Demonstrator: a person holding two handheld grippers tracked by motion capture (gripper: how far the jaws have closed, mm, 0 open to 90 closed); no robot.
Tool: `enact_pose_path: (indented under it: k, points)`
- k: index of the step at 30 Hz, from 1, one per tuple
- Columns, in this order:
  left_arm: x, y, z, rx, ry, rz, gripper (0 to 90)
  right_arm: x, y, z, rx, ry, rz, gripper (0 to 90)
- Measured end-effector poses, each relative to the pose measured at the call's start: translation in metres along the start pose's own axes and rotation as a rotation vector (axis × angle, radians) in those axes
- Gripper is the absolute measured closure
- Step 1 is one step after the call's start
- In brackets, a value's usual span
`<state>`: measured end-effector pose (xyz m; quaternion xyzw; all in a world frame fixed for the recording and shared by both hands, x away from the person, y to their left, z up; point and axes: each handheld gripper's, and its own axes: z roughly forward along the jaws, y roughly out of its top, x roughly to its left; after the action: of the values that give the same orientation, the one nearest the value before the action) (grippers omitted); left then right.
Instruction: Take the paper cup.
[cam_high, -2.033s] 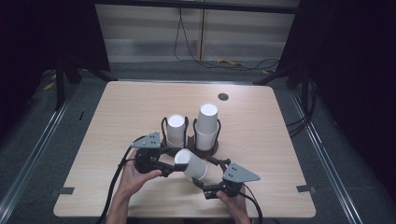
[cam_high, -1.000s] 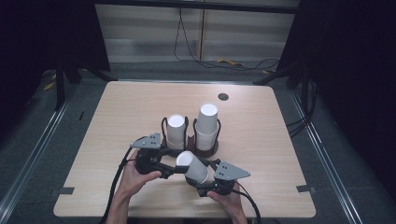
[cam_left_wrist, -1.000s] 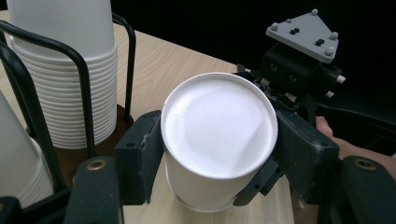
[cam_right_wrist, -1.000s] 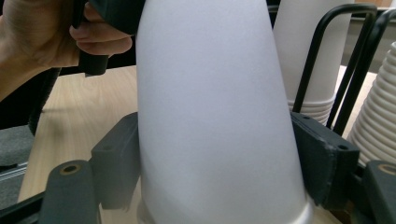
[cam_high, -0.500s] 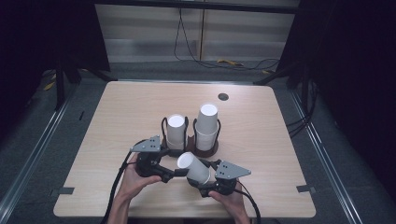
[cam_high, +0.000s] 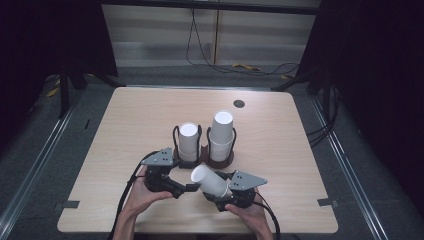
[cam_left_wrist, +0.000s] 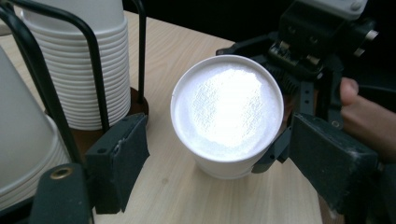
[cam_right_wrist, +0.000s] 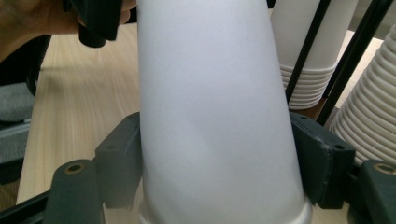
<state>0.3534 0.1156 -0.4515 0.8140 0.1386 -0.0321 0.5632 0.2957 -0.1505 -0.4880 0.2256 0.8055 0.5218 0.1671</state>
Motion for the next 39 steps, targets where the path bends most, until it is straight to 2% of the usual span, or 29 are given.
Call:
enact_pose_path:
  k: [4, 7, 13, 15, 19, 23, 28, 30, 36, 39]
  points:
    - [0.002, 0.001, -0.001, 0.01, -0.019, -0.004, 19.6, -0.001, 0.003, 0.001, 0.048, 0.003, -0.024, 26.1]
    - [0.002, 0.004, 0.0, 0.042, -0.005, 0.01, 18.8, -0.002, 0.004, 0.001, 0.075, 0.006, -0.038, 26.2]
    - [0.003, 0.007, 0.0, 0.085, 0.006, 0.0, 20.0, -0.003, 0.009, 0.002, 0.117, 0.017, -0.053, 26.5]
    - [0.003, 0.008, 0.001, 0.096, 0.015, -0.015, 19.7, -0.004, 0.01, 0.002, 0.13, 0.018, -0.055, 26.6]
    - [0.005, 0.011, 0.002, 0.101, 0.014, -0.014, 19.1, -0.005, 0.013, 0.001, 0.167, 0.005, -0.067, 26.4]
    - [0.006, 0.015, 0.004, 0.132, 0.016, -0.012, 17.9, -0.007, 0.019, -0.001, 0.195, 0.005, -0.078, 26.6]
    - [0.007, 0.02, 0.001, 0.132, 0.021, -0.007, 18.5, -0.008, 0.025, 0.001, 0.227, 0.008, -0.102, 26.6]
    - [0.007, 0.021, 0.001, 0.142, 0.009, -0.001, 20.9, -0.008, 0.027, 0.002, 0.239, 0.018, -0.112, 26.6]
    - [0.011, 0.022, 0.002, 0.14, 0.013, -0.029, 20.7, -0.009, 0.034, 0.005, 0.274, 0.02, -0.136, 26.6]
    - [0.011, 0.02, 0.005, 0.156, 0.011, -0.016, 20.7, -0.009, 0.039, 0.006, 0.287, 0.024, -0.151, 26.7]
